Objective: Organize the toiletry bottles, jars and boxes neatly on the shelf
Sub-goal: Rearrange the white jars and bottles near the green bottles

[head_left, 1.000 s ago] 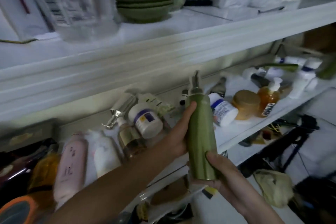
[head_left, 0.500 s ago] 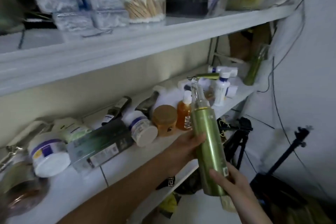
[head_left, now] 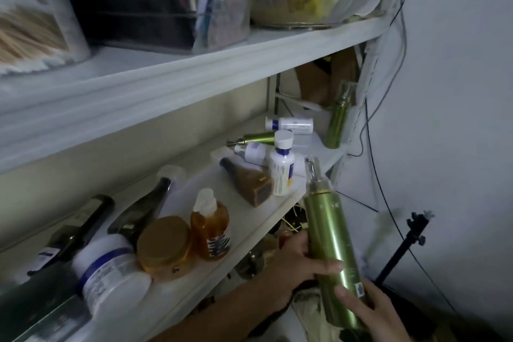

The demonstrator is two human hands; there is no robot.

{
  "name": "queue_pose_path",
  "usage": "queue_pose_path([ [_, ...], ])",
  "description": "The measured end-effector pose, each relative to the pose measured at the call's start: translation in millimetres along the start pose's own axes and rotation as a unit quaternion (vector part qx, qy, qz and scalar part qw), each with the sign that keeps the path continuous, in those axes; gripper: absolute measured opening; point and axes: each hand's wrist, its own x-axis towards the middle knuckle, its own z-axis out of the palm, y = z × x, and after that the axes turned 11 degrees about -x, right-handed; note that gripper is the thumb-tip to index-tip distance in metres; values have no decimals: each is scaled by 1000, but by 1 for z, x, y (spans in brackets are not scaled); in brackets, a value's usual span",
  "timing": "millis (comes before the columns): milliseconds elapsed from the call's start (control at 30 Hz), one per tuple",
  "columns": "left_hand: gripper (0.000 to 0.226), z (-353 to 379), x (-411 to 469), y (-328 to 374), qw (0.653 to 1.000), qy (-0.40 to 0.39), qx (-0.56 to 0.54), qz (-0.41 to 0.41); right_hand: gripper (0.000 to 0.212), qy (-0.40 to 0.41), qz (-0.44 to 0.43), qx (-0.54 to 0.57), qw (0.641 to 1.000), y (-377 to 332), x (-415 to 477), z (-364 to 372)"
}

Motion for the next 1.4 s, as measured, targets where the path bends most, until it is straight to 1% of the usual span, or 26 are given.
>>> queue_pose_path([
  [67, 55, 8, 35, 8, 1000, -4, 12, 11, 33, -8, 8, -10, 1000, -1, 32, -20],
  [167, 55, 21, 86, 17, 1000, 4, 17, 18, 49, -21, 18, -3, 1000, -9, 76, -49],
  [233, 56, 27, 120, 24, 1000, 8, 10, 20, 62, -14, 13, -29, 999, -19, 101, -64],
  [267, 55, 30, 136, 26, 1000, 11, 1, 17, 57, 5, 17, -33, 999, -17, 113, -72],
  [367, 51, 39, 172, 28, 998, 38, -47, -6, 20, 53, 52, 7, 997, -14, 140, -86],
  [400, 50, 39, 183, 26, 996, 52, -66, -14, 15, 61, 62, 18, 996, -16, 148, -89],
  [433, 49, 38, 195, 24, 994, 66, -87, -25, 16, 60, 66, 22, 996, -16, 158, -92],
  [500, 48, 34, 213, 26, 989, 87, -114, -41, 25, 49, 69, 20, 996, -23, 178, -95],
  [567, 46, 30, 235, 29, 986, 106, -126, -35, 23, 41, 68, 15, 997, -20, 205, -104],
  [667, 32, 31, 259, 42, 973, 157, -169, -11, 20, 19, 70, -16, 997, -26, 249, -115],
  [767, 26, 31, 282, 53, 958, 199, -206, -2, 25, -21, 78, -34, 996, -32, 294, -127],
  [867, 35, 31, 307, 61, 940, 256, -228, -13, 28, -76, 77, -74, 991, -41, 338, -140],
  [933, 41, 34, 323, 67, 923, 316, -221, -5, 29, -113, 72, -104, 986, -46, 366, -146],
  [1000, 64, 32, 339, 67, 912, 367, -183, 8, 31, -136, 71, -119, 981, -50, 390, -147],
  [1033, 70, 30, 348, 65, 906, 383, -178, 13, 31, -145, 71, -127, 979, -52, 400, -146],
  [1133, 52, 28, 361, 67, 887, 424, -182, 4, 22, -200, 43, -151, 967, -59, 424, -139],
  [1200, 42, 29, 362, 73, 868, 448, -212, -1, 19, -213, 19, -170, 962, -62, 434, -132],
  [1267, 31, 28, 362, 77, 857, 450, -250, -2, 20, -237, -7, -189, 953, -66, 445, -124],
  [1333, 20, 24, 365, 77, 848, 452, -276, 2, 21, -258, -14, -210, 943, -67, 458, -115],
  [1400, 22, 25, 367, 76, 846, 460, -267, 1, 17, -263, -24, -219, 939, -64, 470, -105],
])
